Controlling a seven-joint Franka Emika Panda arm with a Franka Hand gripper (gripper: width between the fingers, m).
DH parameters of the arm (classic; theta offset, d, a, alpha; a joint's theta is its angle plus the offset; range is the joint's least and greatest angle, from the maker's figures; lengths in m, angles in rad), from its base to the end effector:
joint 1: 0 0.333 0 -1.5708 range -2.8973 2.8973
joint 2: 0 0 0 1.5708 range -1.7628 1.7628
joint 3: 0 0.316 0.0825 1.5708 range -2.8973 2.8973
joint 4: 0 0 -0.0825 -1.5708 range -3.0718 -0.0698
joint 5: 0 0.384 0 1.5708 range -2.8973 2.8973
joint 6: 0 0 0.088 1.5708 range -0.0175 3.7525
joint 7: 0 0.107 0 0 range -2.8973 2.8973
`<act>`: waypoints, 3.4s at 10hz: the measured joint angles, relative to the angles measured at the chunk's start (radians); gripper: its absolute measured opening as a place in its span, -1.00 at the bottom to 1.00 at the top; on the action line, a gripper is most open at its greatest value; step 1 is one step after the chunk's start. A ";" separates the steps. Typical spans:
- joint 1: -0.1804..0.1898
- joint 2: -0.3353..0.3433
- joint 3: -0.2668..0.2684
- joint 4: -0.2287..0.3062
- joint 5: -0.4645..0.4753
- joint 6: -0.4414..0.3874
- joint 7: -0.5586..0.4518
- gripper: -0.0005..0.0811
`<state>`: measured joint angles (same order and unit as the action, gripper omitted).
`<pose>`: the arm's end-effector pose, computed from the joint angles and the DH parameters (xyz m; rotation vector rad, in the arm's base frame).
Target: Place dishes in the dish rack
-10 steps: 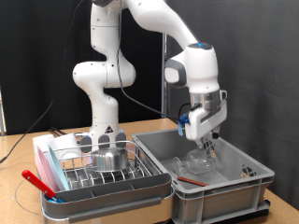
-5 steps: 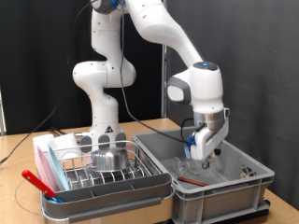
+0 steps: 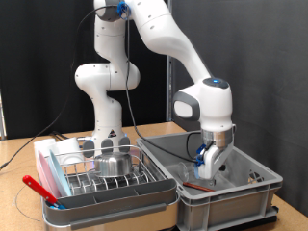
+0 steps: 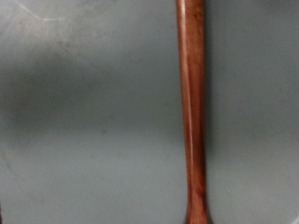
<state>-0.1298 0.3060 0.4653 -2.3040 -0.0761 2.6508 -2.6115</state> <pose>0.5037 0.1814 0.2346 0.2367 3.0977 0.1863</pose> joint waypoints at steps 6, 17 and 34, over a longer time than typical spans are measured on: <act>0.053 0.121 -0.068 0.016 -0.138 0.070 0.059 1.00; 0.111 0.160 -0.131 0.032 -0.195 0.117 0.130 0.39; -0.565 -0.202 0.574 -0.081 0.261 0.066 -0.054 -0.76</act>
<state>-0.6944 0.1044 1.0392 -2.3850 0.1844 2.7164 -2.6654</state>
